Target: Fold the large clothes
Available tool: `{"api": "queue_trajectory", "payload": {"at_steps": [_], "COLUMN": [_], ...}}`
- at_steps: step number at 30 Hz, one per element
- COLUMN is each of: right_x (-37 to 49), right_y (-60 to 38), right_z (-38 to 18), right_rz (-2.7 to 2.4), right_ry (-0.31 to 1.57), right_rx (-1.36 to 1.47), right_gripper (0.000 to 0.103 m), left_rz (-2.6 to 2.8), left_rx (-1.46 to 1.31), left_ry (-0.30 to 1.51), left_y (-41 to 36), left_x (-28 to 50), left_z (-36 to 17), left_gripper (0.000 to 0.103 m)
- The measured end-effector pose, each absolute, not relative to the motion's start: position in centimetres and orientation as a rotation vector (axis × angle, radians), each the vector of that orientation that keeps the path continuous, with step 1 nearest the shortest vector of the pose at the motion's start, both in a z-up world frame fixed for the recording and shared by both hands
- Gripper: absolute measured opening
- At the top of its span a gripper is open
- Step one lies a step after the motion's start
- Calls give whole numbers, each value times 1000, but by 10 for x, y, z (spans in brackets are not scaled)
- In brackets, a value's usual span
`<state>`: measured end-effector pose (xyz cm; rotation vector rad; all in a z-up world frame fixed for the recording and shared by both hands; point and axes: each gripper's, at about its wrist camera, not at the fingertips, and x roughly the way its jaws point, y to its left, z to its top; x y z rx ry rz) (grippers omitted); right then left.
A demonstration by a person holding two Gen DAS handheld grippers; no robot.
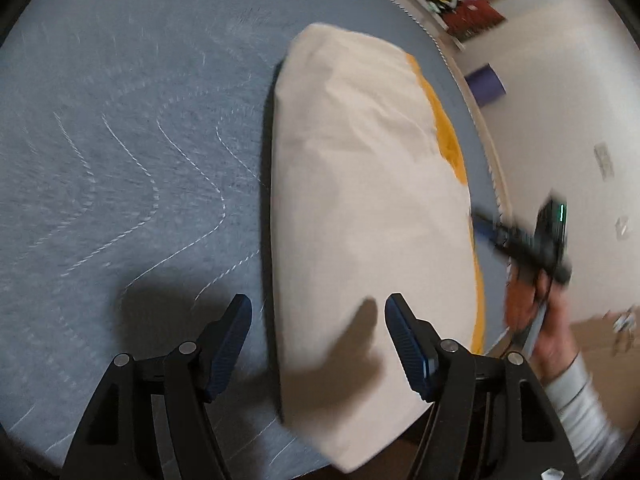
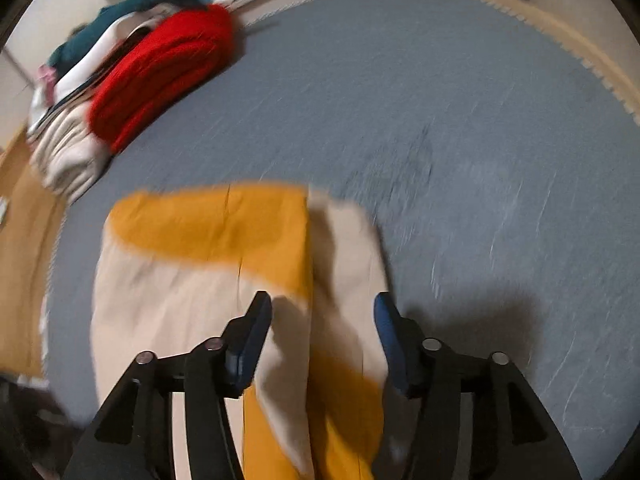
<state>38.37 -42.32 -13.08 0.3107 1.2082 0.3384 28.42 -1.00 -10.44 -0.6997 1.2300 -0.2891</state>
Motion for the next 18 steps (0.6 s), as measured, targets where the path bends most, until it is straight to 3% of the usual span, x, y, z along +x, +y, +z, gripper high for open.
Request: {"api": "queue_trajectory", "payload": {"at_steps": [5, 11, 13, 15, 18], "right_x": [350, 341, 341, 343, 349], "right_y": [-430, -428, -425, -415, -398], "right_z": [-168, -190, -188, -185, -178], "right_rz": [477, 526, 533, 559, 561], "right_ry": [1397, 1440, 1425, 1407, 1378], "right_rx": [348, 388, 387, 390, 342], "right_gripper": [71, 72, 71, 45, 23], "left_rz": [-362, -408, -408, -400, -397], "left_rx": [-845, -900, -878, -833, -767], "left_ry": [1270, 1219, 1189, 1170, 1132], "left_y": [-15, -24, -30, -33, -33], "left_x": [323, 360, 360, 364, 371], "left_z": [-142, -157, -155, -148, -122], "left_gripper": [71, 75, 70, 61, 49]}}
